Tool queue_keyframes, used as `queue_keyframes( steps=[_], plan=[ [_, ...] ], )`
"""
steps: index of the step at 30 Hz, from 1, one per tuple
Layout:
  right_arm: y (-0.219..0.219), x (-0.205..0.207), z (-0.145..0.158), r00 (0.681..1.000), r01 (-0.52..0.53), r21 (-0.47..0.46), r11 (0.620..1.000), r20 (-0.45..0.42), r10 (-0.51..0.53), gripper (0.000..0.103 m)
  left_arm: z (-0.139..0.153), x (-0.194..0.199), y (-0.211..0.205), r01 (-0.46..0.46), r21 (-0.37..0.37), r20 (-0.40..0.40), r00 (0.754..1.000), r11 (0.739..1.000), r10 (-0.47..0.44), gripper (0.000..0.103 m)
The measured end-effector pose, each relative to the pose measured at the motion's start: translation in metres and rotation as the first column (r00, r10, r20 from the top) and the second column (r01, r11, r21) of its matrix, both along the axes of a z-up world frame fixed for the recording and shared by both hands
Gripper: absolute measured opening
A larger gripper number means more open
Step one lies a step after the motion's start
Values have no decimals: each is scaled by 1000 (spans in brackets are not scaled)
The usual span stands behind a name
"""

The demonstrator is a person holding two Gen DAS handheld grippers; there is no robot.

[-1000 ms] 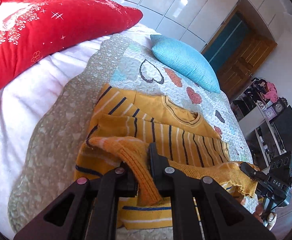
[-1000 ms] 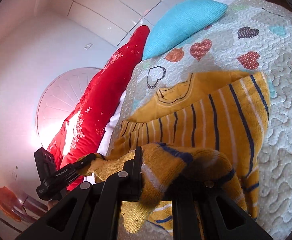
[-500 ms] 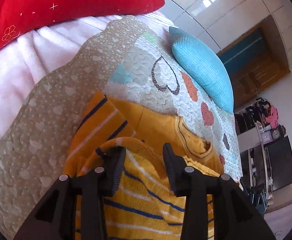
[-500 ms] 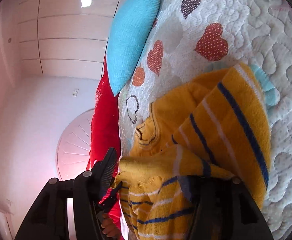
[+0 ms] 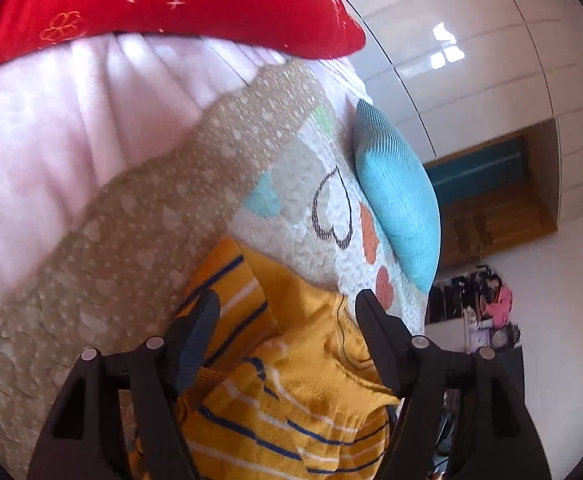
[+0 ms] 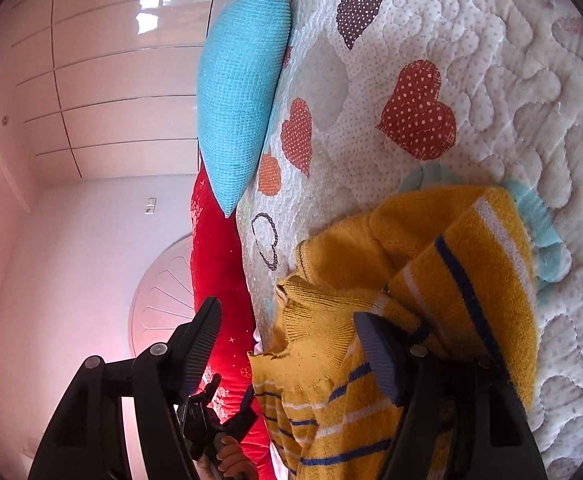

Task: Fold small clothes
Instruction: 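Press the folded hem toward the collar with the left gripper while the right gripper smooths it, then open both grippers and lift them off the folded sweater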

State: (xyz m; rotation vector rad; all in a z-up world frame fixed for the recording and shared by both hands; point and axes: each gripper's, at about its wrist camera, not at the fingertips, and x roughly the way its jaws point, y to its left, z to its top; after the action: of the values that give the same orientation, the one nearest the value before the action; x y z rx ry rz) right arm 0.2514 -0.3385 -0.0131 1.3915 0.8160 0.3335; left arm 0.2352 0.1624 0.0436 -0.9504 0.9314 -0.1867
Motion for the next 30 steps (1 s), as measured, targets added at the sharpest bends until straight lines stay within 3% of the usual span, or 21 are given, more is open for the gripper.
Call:
queue_keyframes(
  steps=[2, 7, 12, 15, 17, 19, 21, 23, 25, 30],
  plan=[
    [-1, -9, 5, 1000, -15, -8, 1000, 3, 15, 80, 5, -1, 13, -25, 19, -22, 999, 999, 25, 69],
    [-5, -32, 26, 999, -40, -77, 996, 32, 43, 84, 16, -20, 14, 23, 229, -36, 999, 973, -15, 69],
    [1, -77, 60, 994, -30, -147, 989, 97, 44, 84, 11, -50, -1, 127, 297, -61, 992, 946, -114, 69],
    [31, -95, 72, 977, -135, -155, 979, 142, 158, 84, -1, -72, -11, 182, 315, -76, 983, 932, -166, 69],
    [55, -100, 66, 962, -221, -213, 952, 114, 249, 84, -11, -84, -19, 219, 323, -90, 976, 921, -201, 70],
    [66, -102, 53, 956, -260, -309, 915, 48, 288, 83, -23, -91, -28, 250, 391, -124, 968, 886, -218, 70],
    [58, -105, 36, 969, -230, -374, 899, 0, 247, 80, -34, -95, -31, 254, 468, -147, 967, 847, -209, 70],
    [36, -109, 18, 982, -181, -340, 923, -5, 190, 65, -40, -98, -28, 259, 496, -137, 966, 829, -220, 70],
    [17, -115, 6, 988, -152, -261, 953, -2, 157, 60, -38, -101, -24, 254, 507, -133, 967, 824, -216, 70],
    [5, -132, 32, 991, -126, -316, 941, 6, 135, 67, -12, -122, -15, 154, 535, -79, 988, 831, -132, 70]
  ],
)
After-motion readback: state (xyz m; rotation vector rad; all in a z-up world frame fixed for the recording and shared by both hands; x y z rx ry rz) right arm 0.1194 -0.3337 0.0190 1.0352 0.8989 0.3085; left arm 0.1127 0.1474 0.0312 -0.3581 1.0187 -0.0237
